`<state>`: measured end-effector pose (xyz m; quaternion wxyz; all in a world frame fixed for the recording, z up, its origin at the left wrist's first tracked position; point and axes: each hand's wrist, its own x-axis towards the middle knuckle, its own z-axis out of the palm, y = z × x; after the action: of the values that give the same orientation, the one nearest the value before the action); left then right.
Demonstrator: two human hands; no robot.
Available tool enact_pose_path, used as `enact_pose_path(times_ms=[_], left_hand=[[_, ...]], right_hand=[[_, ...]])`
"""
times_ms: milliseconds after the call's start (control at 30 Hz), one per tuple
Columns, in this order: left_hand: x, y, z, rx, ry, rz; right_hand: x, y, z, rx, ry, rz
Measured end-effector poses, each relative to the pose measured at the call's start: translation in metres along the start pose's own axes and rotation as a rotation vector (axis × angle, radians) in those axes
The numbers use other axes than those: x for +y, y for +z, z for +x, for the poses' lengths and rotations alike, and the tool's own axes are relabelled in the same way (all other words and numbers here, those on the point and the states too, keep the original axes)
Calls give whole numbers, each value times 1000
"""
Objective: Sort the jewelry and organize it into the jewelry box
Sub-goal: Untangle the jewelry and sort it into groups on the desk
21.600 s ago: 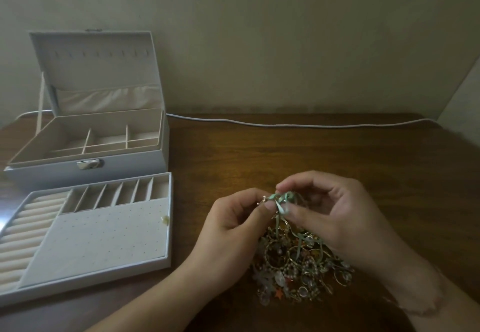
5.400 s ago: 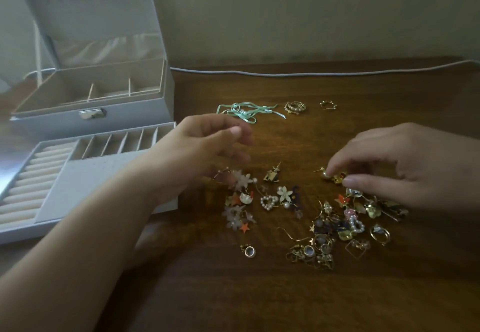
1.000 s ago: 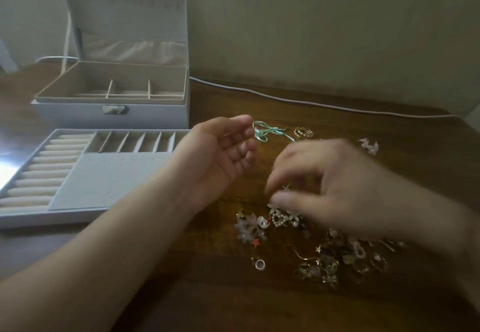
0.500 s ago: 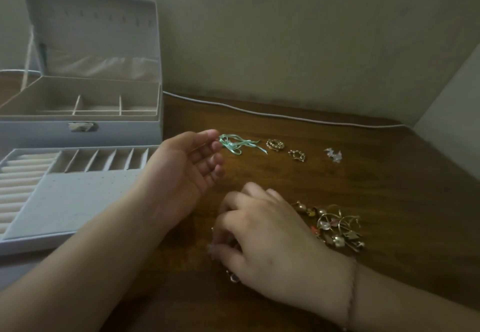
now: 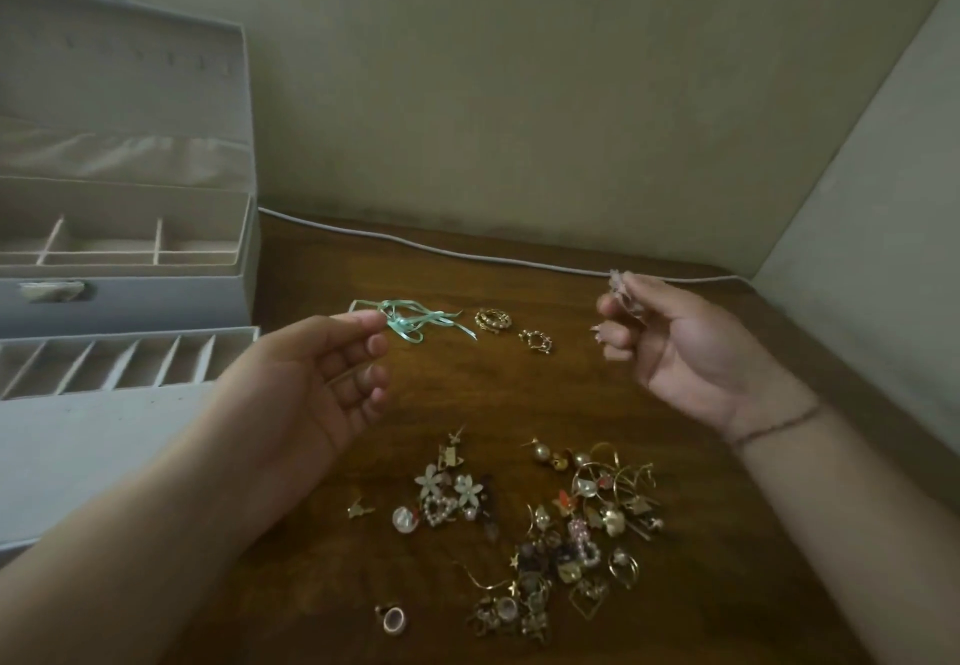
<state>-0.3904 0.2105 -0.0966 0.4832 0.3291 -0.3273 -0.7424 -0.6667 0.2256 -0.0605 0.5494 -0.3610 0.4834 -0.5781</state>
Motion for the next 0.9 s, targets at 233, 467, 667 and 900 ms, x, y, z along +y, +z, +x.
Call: enact_pose_path(times_ms=[233,467,667,900], left_hand=[[-1,4,0,36,-8,59],[-2,6,1,56,-7,72],[-2,5,1,65,-13,94],[-3,5,0,78,-23,115]], right_hand=[[9,-57,80,361,-107,-837],[11,-62,84,301,-127,-1006],[13,-65,83,299,-124,-969],[10,-64,59,142,-149,-1284]])
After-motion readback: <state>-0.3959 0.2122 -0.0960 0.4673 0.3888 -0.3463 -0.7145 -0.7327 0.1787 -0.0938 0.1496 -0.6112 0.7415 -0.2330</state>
